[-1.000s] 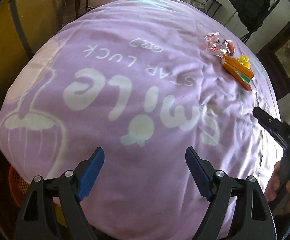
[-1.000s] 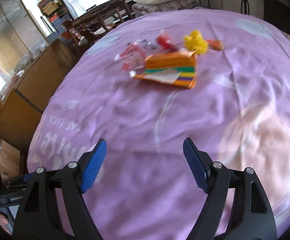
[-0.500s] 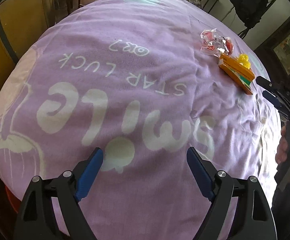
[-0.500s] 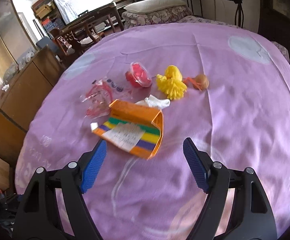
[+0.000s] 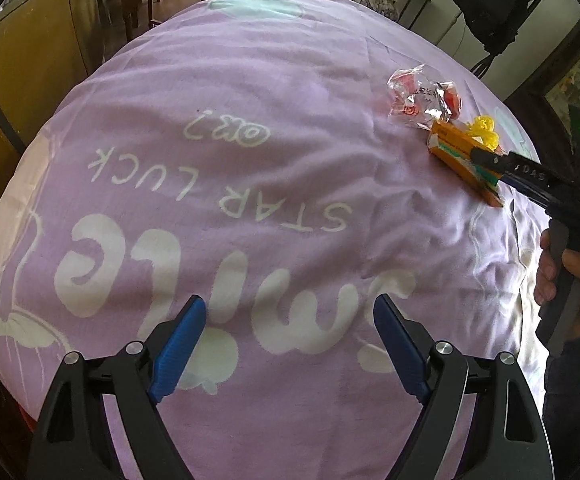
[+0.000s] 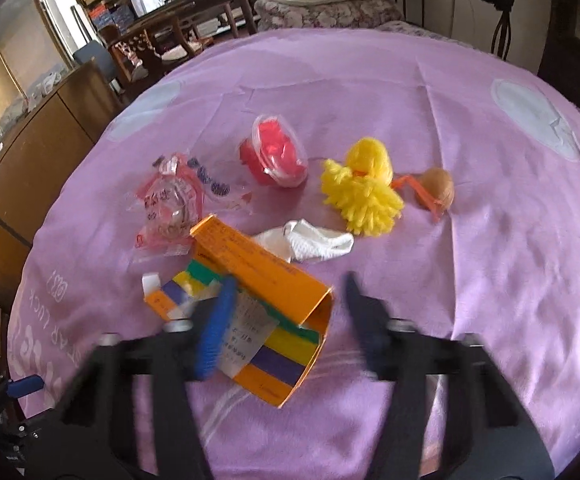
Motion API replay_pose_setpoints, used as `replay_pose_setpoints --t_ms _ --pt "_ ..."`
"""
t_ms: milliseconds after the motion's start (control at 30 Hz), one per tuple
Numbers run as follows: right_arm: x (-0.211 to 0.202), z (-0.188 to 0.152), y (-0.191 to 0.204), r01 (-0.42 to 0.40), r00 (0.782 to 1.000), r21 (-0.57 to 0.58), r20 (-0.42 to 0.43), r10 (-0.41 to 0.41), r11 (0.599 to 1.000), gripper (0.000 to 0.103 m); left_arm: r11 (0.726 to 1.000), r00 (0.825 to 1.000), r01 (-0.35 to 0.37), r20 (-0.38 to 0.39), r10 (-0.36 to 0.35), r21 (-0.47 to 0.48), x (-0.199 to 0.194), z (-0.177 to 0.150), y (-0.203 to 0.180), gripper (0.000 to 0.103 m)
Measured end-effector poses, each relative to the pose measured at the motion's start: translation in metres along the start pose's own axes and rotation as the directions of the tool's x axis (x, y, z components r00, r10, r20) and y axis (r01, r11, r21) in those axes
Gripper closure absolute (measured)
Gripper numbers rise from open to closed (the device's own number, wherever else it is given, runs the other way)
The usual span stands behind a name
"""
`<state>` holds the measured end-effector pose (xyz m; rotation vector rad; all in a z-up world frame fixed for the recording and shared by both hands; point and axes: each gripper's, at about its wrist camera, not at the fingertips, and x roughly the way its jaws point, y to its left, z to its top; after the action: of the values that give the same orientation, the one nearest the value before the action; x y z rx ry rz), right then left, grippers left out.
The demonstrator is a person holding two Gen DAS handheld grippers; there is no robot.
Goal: Collect trash
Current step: 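Grasp the orange striped box with the right gripper and lift it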
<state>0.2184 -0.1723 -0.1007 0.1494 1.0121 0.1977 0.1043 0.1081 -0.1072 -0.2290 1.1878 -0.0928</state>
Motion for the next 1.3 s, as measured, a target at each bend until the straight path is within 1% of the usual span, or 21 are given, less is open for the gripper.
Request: replay_pose_setpoints --t_ms 33,67,167,233,300,367,467,500,533,600,633,667,700,733,767,833,1000,1067,1167,1300 --pt "0.000 0.000 -0.001 -0.006 1.000 0.008 -0.005 0.006 1.000 0.070 1.000 1.000 0.001 -0.001 -0.001 0.000 0.000 -0.001 -0.001 0.019" --pt "-0.001 -0.002 -0.001 -0.018 1.000 0.017 -0.007 0.018 1.000 0.073 1.000 1.000 0.003 -0.003 -0.003 -0.001 -0.001 -0.002 -0.001 0.019" --pt "-0.013 -0.013 0.003 -0.035 0.999 0.013 0.009 0.035 0.999 0.080 1.000 1.000 0.004 -0.006 -0.004 -0.007 -0.004 -0.006 0.000 0.019" --pt "-0.021 -0.022 0.006 -0.047 0.999 0.012 0.008 0.046 0.999 0.082 1.000 1.000 0.006 -0.008 -0.006 -0.017 -0.005 -0.008 0.002 0.019" --pt "-0.031 -0.036 0.009 -0.087 0.996 0.021 -0.003 0.087 0.996 0.082 1.000 1.000 0.008 -0.011 -0.009 -0.027 -0.007 -0.012 0.003 0.019" --pt "-0.038 -0.048 0.016 -0.110 0.994 0.013 -0.011 0.110 0.994 0.082 0.999 1.000 0.014 -0.017 -0.015 -0.036 -0.007 -0.016 0.004 0.018" --pt "-0.047 -0.064 0.026 -0.166 0.985 0.004 -0.037 0.166 0.986 0.082 0.999 1.000 0.021 -0.019 -0.022 -0.037 -0.010 -0.021 0.005 0.018" --pt "-0.049 -0.070 0.029 -0.181 0.982 0.004 -0.048 0.181 0.984 0.081 0.999 1.000 0.021 -0.018 -0.022 -0.035 -0.011 -0.022 0.004 0.018" --pt "-0.050 -0.072 0.031 -0.185 0.981 0.004 -0.053 0.185 0.983 0.079 0.999 1.000 0.022 -0.017 -0.022 -0.031 -0.012 -0.023 0.003 0.018" --pt "-0.052 -0.077 0.034 -0.192 0.980 0.004 -0.058 0.192 0.981 0.078 0.999 1.000 0.024 -0.016 -0.024 -0.026 -0.014 -0.025 0.003 0.018" --pt "-0.052 -0.079 0.036 -0.204 0.976 0.002 -0.073 0.203 0.979 0.074 0.999 1.000 0.023 -0.015 -0.024 -0.024 -0.015 -0.025 0.002 0.018" --pt "-0.051 -0.079 0.036 -0.217 0.972 0.005 -0.086 0.216 0.976 0.068 0.999 1.000 0.023 -0.015 -0.023 -0.024 -0.016 -0.026 0.002 0.018" --pt "-0.050 -0.079 0.035 -0.224 0.970 0.011 -0.088 0.225 0.974 0.064 0.999 1.000 0.024 -0.014 -0.025 -0.023 -0.016 -0.025 0.002 0.018" --pt "-0.051 -0.079 0.034 -0.225 0.971 0.016 -0.080 0.226 0.974 0.059 0.999 1.000 0.024 -0.013 -0.025 -0.023 -0.017 -0.026 0.002 0.018" --pt "-0.053 -0.078 0.033 -0.218 0.973 0.016 -0.067 0.219 0.976 0.055 0.999 1.000 0.024 -0.013 -0.024 -0.022 -0.017 -0.025 0.002 0.018" --pt "-0.055 -0.077 0.030 -0.207 0.977 0.017 -0.050 0.208 0.978 0.054 1.000 1.000 0.020 -0.013 -0.020 -0.022 -0.016 -0.024 0.002 0.018" --pt "-0.046 -0.067 0.030 -0.190 0.981 0.004 -0.042 0.190 0.982 0.051 0.999 0.999 0.029 -0.016 -0.029 -0.029 -0.015 -0.021 0.000 0.018" --pt "-0.037 -0.064 0.032 -0.166 0.985 -0.001 -0.054 0.166 0.986 0.050 0.999 0.999 0.030 -0.018 -0.030 -0.027 -0.014 -0.022 0.000 0.018" --pt "-0.025 -0.062 0.036 -0.165 0.983 -0.009 -0.081 0.164 0.986 0.050 0.999 0.999 0.029 -0.026 -0.030 -0.032 -0.011 -0.023 0.000 0.018" --pt "-0.020 -0.064 0.047 -0.145 0.987 -0.059 -0.084 0.140 0.988 0.050 0.999 0.999 0.017 -0.026 -0.018 -0.037 -0.011 -0.021 0.003 0.018"
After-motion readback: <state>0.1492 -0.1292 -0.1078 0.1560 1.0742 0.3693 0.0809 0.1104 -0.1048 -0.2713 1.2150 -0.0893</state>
